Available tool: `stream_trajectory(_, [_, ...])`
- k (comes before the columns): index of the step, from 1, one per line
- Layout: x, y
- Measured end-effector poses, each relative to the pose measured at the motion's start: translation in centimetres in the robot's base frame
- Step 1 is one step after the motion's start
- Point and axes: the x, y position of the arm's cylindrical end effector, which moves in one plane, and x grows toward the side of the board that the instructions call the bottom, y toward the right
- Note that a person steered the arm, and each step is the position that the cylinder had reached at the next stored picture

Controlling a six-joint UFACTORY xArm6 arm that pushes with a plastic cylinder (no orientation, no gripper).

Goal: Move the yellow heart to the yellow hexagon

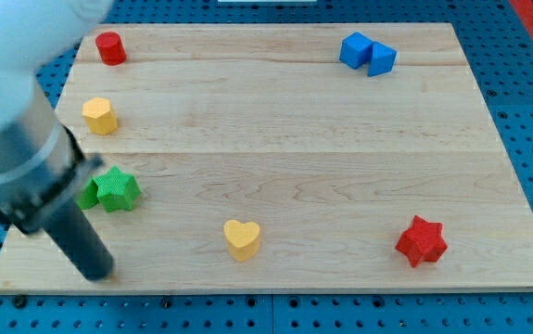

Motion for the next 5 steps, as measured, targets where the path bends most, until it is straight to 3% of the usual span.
stream_trajectory(3, [-0.8,15.1])
stream_trajectory(5, [-6.8,8.3])
